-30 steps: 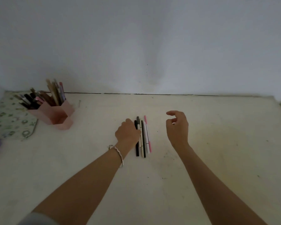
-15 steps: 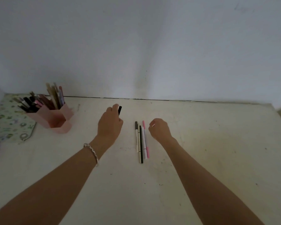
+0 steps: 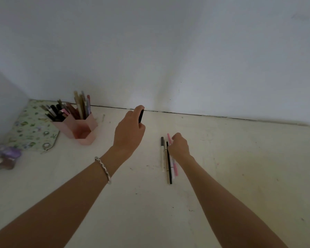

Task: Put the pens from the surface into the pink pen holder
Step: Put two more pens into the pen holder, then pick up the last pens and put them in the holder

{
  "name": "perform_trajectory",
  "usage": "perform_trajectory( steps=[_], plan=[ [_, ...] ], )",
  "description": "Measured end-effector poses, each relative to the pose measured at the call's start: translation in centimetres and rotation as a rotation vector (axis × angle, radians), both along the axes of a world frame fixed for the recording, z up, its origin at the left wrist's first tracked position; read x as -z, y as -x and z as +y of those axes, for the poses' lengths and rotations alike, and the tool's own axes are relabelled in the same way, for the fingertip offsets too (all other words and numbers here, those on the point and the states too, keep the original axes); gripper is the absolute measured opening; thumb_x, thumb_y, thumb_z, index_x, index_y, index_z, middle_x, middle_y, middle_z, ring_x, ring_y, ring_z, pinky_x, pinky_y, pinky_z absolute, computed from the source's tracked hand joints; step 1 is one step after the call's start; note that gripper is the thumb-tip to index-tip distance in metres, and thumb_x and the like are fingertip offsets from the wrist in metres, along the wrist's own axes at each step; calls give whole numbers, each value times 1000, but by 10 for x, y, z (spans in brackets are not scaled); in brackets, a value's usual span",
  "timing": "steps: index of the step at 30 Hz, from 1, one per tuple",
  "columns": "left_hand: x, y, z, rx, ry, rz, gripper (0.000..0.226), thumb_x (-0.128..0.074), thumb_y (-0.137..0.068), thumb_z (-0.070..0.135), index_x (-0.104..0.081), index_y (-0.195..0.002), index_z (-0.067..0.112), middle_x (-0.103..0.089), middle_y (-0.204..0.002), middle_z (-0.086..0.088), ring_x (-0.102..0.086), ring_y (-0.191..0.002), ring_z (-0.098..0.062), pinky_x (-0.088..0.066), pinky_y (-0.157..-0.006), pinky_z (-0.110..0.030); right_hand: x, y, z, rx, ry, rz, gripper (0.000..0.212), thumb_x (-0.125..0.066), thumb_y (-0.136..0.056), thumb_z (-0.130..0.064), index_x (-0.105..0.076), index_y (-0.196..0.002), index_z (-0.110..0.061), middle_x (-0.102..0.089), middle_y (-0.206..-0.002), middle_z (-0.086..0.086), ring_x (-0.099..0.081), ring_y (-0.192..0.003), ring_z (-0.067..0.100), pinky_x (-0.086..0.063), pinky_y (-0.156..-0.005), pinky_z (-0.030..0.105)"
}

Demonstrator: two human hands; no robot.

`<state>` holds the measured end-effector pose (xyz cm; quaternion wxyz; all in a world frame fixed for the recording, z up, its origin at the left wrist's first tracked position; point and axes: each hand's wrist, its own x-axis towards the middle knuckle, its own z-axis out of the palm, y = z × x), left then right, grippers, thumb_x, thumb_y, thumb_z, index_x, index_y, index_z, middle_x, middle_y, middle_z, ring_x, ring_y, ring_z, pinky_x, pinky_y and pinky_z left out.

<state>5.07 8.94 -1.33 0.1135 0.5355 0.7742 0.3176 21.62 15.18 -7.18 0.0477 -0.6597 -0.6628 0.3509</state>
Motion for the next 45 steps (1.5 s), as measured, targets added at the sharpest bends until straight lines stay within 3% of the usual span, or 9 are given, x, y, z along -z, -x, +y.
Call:
perform_trajectory(
  steps=[4, 8, 14, 20, 27, 34, 38, 41, 45],
  plan=[
    [0, 18, -7, -25, -50, 8, 42, -52, -93, 10, -43, -131, 25, -57, -101, -2, -60, -79, -19, -57, -72, -38, -3, -1, 0, 27, 16, 67, 27, -55, -89, -2, -53, -115, -1, -62, -109, 16, -63, -94, 28, -54, -79, 36],
    [-21, 62, -5, -91, -171, -19, 44, -54, -92, 10, -45, -133, 25, -58, -100, 0, -60, -82, -17, -56, -78, -41, -35, 15, 8, 101, -365, 212, 41, -54, -86, -8, -51, -127, -8, -62, -92, 3, -60, -75, 17, -39, -59, 16],
    [-56, 143, -12, -339, -445, -127, 47, -53, -93, 6, -45, -135, 22, -60, -112, -10, -64, -88, -19, -58, -80, -34, -84, 56, 10, 60, -606, 556, 59, -53, -84, -5, -37, -135, -29, -53, -75, -7, -53, -62, 2, -45, -58, 9],
    [-58, 178, -15, -312, -327, -86, 38, -54, -92, 1, -46, -124, 20, -63, -106, -9, -65, -88, -21, -57, -80, -37, -94, 97, -5, -20, -652, 686, 49, -57, -85, -3, -39, -125, -25, -62, -76, -1, -63, -65, 10, -55, -62, 23],
    [-46, 200, -16, -267, -2, 389, 25, -53, -96, 30, -73, -105, 18, -53, -140, -9, -33, -140, -28, -15, -117, -49, -97, 136, -19, -94, -731, 638, 38, -62, -91, -20, -38, -118, -32, -66, -84, -10, -60, -76, 0, -40, -68, 3],
    [-68, 213, -19, -341, -227, 265, 25, -50, -94, 18, -70, -110, 15, -64, -122, -6, -49, -125, -25, -35, -107, -42, -102, 205, -36, -216, -753, 731, 37, -60, -94, -20, -37, -120, -32, -68, -96, -6, -65, -88, 5, -49, -75, 11],
    [-70, 204, -24, -298, -206, 207, 25, -50, -93, 16, -68, -111, 17, -65, -120, 0, -49, -121, -21, -34, -102, -35, -86, 223, -41, -436, -801, 554, 28, -58, -94, -9, -49, -118, -19, -69, -103, 7, -65, -96, 24, -55, -82, 39],
    [-71, 191, -25, -290, -190, 189, 26, -51, -93, 15, -66, -113, 18, -63, -121, 1, -48, -122, -20, -32, -102, -34, -70, 220, -46, -611, -948, 327, 32, -60, -85, 3, -67, -114, -5, -60, -128, 16, -57, -111, 32, -47, -95, 41],
    [-71, 155, -24, -241, -272, 221, 26, -53, -89, 8, -65, -112, 12, -65, -115, -3, -53, -114, -23, -39, -97, -34, -72, 191, -39, -394, -930, 425, 49, -56, -77, 11, -61, -122, -8, -55, -128, 13, -54, -110, 24, -45, -94, 35]
  ],
)
